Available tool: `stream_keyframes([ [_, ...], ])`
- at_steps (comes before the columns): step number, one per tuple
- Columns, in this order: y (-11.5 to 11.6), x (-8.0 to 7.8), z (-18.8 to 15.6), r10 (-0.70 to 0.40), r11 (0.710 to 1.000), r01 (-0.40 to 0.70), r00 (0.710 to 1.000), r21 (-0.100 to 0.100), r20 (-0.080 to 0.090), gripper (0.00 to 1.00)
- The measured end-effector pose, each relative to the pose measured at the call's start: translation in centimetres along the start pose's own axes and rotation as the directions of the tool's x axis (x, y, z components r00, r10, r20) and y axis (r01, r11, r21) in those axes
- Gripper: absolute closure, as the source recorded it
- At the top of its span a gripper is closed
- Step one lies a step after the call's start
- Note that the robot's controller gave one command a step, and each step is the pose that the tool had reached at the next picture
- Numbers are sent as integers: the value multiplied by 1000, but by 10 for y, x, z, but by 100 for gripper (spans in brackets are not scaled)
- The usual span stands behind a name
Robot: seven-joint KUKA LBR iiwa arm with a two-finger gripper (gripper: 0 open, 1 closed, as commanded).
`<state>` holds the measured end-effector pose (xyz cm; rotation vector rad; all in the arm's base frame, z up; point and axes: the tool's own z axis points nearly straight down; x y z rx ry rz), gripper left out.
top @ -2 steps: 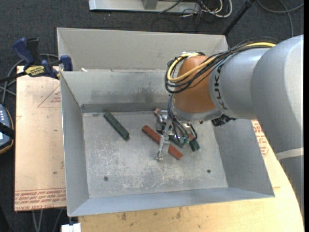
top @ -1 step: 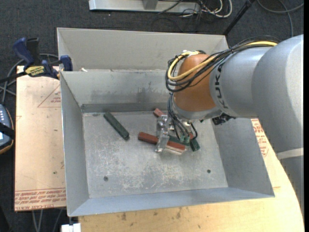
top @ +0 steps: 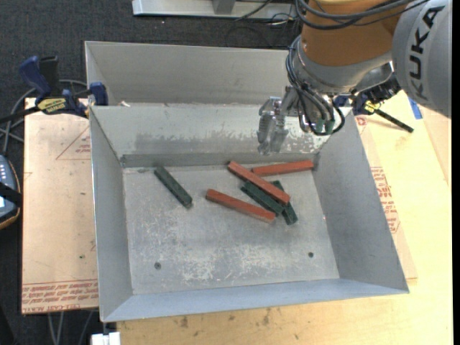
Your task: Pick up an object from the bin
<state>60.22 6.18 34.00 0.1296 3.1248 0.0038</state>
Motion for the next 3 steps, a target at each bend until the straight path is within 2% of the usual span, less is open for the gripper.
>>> stream_keyframes([
  [1, -9, -18, 127, 86, 996, -85, 996, 5, -19, 100],
  [2, -9, -19, 122, 86, 996, -86, 996, 3, -12, 0],
  [3, -8, -9, 275, -33, 999, 33, 999, 2, -20, 0],
])
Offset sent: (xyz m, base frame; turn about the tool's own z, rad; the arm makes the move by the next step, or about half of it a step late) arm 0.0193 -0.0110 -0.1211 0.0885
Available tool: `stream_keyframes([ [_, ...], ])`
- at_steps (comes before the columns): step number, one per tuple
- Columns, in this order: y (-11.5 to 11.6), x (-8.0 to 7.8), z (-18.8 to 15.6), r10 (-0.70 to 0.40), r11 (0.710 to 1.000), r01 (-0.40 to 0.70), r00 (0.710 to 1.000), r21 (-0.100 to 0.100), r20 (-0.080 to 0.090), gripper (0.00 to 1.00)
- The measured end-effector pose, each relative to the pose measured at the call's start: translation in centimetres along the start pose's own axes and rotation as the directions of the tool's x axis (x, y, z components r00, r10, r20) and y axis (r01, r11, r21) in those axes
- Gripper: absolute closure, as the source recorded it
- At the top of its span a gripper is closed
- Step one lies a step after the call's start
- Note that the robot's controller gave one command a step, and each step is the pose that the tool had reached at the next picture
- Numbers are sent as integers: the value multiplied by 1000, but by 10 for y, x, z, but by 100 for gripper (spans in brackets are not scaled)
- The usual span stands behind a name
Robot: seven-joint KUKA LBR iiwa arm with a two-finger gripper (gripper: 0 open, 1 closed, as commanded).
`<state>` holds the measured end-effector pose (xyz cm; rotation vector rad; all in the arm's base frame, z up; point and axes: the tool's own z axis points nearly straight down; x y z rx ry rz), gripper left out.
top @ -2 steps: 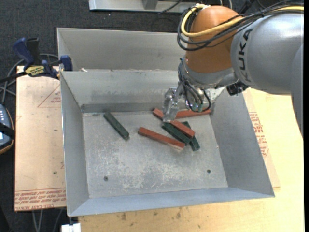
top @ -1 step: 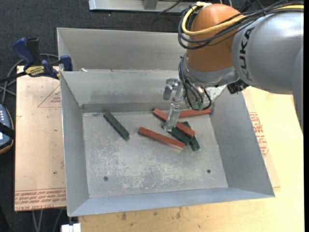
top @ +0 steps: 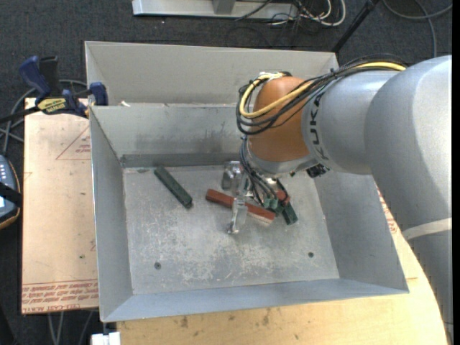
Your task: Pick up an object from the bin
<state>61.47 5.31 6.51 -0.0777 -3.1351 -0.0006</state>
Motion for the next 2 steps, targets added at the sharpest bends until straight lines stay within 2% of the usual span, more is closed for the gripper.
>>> stream_keyframes([
  [1, 0, -2, -6, 1, 1000, -1, 1000, -1, 8, 100],
  [2, -3, -20, -215, -189, 982, 189, 982, 2, 19, 100],
])
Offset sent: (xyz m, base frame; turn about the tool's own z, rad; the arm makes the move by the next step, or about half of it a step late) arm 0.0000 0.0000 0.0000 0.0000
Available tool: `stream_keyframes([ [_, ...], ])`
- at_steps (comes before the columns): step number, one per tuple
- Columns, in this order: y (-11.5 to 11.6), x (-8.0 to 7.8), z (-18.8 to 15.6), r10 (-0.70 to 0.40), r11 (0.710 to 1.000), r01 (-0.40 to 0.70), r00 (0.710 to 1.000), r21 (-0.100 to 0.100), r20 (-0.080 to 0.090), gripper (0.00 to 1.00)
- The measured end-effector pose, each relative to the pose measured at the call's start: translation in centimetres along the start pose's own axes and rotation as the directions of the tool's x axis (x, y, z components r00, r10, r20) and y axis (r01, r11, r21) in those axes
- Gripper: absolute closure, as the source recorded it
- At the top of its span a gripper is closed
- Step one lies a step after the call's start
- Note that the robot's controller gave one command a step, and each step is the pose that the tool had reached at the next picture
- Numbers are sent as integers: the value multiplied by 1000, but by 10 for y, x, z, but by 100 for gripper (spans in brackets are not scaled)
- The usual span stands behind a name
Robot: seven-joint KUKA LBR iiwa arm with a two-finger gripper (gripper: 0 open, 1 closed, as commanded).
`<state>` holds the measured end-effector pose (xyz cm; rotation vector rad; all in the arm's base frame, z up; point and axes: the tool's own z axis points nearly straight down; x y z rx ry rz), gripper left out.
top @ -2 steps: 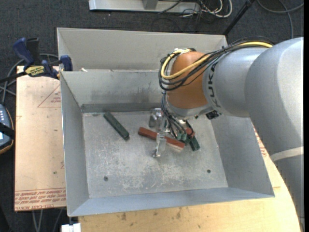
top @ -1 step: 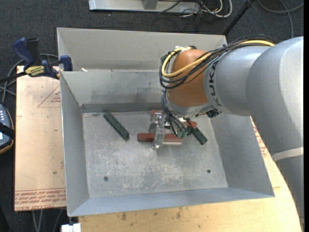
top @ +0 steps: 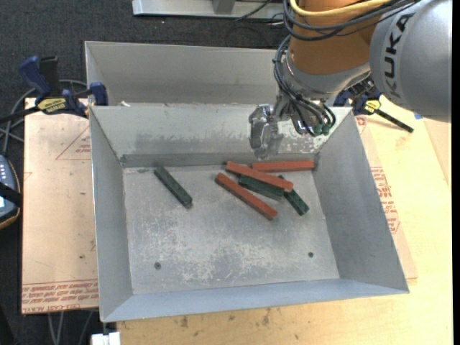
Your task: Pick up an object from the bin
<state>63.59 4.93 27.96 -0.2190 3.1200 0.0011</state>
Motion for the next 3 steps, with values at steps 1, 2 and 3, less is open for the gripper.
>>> stream_keyframes([
  [1, -10, -13, 91, 20, 1000, -20, 1000, -1, -18, 100],
  [2, -10, -15, 85, 21, 1000, -21, 1000, -1, -11, 0],
  [3, -24, -11, 185, 195, 981, -195, 981, 2, -19, 0],
])
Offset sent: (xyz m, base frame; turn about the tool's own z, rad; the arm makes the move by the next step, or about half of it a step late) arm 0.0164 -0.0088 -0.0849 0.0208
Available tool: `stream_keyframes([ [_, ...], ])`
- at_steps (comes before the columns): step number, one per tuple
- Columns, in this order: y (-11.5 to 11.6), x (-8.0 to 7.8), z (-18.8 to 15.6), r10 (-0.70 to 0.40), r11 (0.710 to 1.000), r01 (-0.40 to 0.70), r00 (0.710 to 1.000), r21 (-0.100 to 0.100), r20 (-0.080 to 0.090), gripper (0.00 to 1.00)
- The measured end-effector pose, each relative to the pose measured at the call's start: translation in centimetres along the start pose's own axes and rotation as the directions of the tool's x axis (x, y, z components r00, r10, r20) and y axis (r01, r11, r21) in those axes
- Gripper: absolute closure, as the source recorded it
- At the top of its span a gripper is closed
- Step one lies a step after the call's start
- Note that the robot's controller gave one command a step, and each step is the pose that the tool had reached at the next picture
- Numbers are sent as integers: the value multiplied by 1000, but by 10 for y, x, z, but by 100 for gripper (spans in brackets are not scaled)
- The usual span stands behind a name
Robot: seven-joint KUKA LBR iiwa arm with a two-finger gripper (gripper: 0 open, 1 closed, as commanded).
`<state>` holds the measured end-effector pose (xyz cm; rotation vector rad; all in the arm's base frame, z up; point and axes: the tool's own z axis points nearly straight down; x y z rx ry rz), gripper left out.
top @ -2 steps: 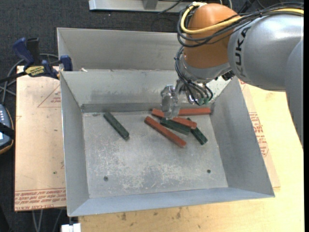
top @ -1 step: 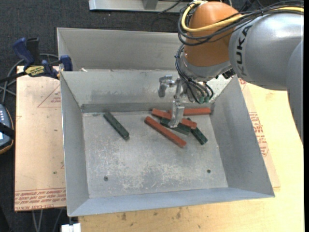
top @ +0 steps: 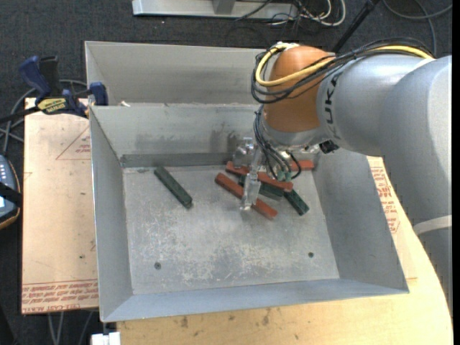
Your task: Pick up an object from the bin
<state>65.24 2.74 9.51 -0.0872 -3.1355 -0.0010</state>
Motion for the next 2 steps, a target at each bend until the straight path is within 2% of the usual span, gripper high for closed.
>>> stream_keyframes([
  [1, -13, 3, 25, 22, 1000, -22, 1000, -2, 9, 0],
  [2, -12, 0, 20, 22, 1000, -21, 1000, -3, 16, 100],
])
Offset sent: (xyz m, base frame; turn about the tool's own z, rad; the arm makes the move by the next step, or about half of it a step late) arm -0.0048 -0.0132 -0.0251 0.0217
